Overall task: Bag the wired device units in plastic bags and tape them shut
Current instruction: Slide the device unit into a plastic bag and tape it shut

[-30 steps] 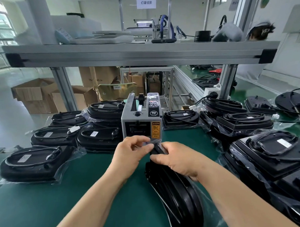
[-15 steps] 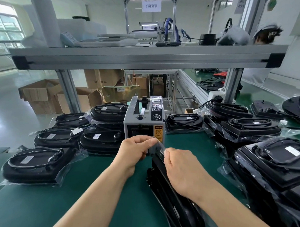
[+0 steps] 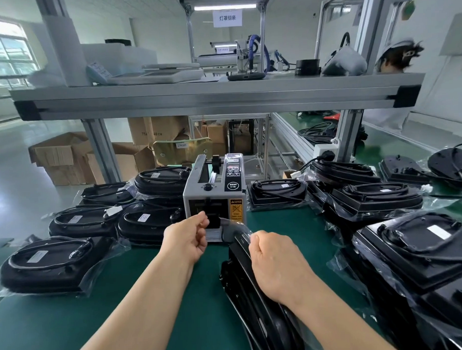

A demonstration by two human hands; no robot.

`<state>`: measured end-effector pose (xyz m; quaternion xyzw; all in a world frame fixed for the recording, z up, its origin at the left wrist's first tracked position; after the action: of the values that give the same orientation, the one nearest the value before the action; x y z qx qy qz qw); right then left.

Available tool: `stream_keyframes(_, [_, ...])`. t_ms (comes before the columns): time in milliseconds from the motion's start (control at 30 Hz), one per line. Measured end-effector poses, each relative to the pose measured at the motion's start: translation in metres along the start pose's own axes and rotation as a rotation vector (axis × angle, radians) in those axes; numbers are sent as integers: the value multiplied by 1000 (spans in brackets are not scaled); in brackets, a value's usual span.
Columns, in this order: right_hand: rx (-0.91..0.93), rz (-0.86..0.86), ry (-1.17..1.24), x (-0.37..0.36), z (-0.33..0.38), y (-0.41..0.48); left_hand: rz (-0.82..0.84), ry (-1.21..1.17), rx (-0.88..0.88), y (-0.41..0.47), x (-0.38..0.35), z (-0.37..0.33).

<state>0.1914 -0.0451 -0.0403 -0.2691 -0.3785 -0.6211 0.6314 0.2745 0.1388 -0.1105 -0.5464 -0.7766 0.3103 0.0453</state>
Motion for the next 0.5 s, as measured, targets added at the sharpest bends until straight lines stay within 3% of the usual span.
stream_keyframes(367, [-9, 15, 31, -2, 5, -2, -179, -188, -72, 0, -14, -4])
stream_keyframes(433, [-7, 17, 32, -1, 4, -2, -147, -199, -135, -8, -12, -6])
stream_keyframes(500, [2, 15, 40, -1, 5, -3, -15, -153, -187, -21, -12, -9])
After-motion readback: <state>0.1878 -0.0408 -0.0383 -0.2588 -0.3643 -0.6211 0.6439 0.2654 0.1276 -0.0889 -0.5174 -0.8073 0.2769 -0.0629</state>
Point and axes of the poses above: each hand's wrist, its own y-axis towards the middle knuckle, its own x-axis out of the back of the hand, z = x × y, the point moved 8 cm from there along y, towards the middle knuckle, and after that the axes turned 3 degrees about x, right-handed, at the moved point
